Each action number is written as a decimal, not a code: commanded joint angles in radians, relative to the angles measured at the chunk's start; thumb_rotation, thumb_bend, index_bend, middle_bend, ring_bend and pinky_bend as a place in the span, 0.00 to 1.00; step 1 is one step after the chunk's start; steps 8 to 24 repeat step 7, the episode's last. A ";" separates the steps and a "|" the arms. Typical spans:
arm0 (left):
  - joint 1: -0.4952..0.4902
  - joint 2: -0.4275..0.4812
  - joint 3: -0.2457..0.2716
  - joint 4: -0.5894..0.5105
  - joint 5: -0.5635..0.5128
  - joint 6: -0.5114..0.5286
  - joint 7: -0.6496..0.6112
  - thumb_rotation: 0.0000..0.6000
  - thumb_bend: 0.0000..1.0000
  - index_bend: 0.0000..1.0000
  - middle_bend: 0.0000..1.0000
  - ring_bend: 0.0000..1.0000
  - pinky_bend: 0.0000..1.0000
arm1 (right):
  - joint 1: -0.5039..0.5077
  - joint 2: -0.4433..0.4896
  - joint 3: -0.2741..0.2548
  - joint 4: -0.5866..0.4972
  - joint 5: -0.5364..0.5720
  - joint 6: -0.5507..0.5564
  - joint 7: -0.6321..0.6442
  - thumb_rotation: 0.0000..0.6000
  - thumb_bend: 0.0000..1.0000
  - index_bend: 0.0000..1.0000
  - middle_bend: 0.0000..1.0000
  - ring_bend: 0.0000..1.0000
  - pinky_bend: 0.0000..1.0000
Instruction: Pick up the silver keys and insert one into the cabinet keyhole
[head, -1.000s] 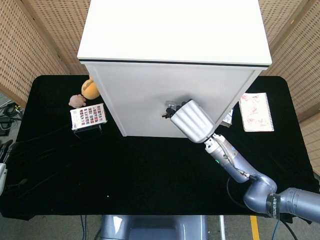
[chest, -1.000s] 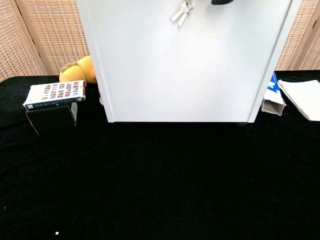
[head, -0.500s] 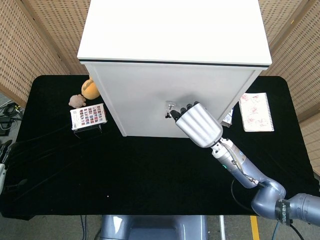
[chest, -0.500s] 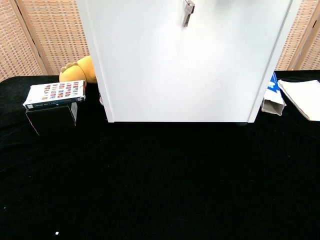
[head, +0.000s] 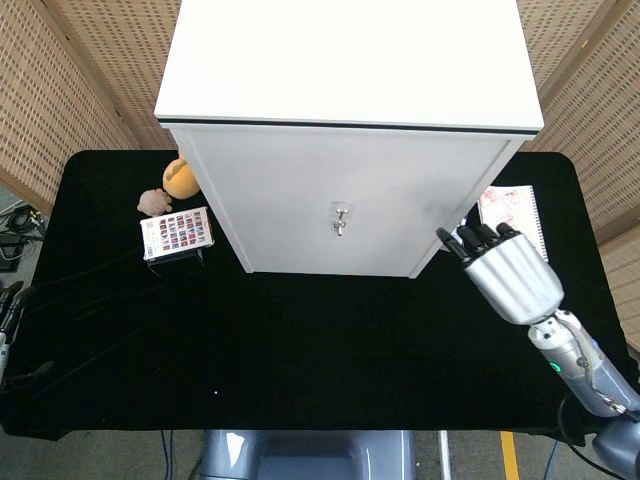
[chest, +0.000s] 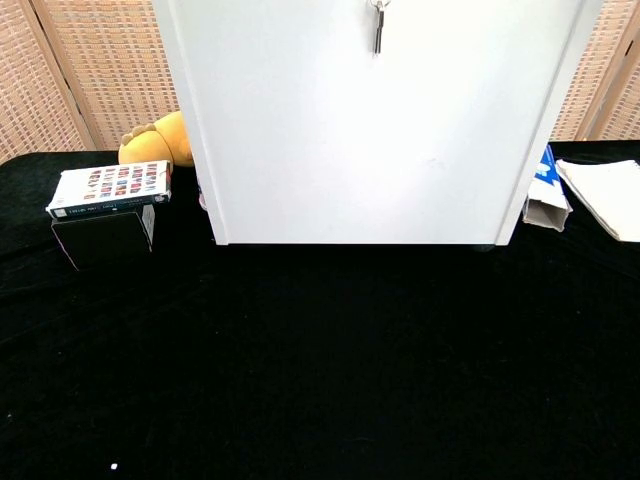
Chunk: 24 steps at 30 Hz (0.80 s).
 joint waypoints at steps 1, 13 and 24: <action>0.007 0.003 0.003 -0.004 0.009 0.012 -0.001 1.00 0.00 0.00 0.00 0.00 0.00 | -0.139 -0.014 -0.059 0.100 0.049 0.107 0.137 1.00 0.00 0.12 0.36 0.41 0.42; 0.018 -0.006 0.005 0.004 0.021 0.036 0.001 1.00 0.00 0.00 0.00 0.00 0.00 | -0.275 -0.028 -0.126 0.025 0.259 0.013 0.209 1.00 0.00 0.00 0.00 0.00 0.00; 0.018 -0.006 0.005 0.004 0.021 0.036 0.001 1.00 0.00 0.00 0.00 0.00 0.00 | -0.275 -0.028 -0.126 0.025 0.259 0.013 0.209 1.00 0.00 0.00 0.00 0.00 0.00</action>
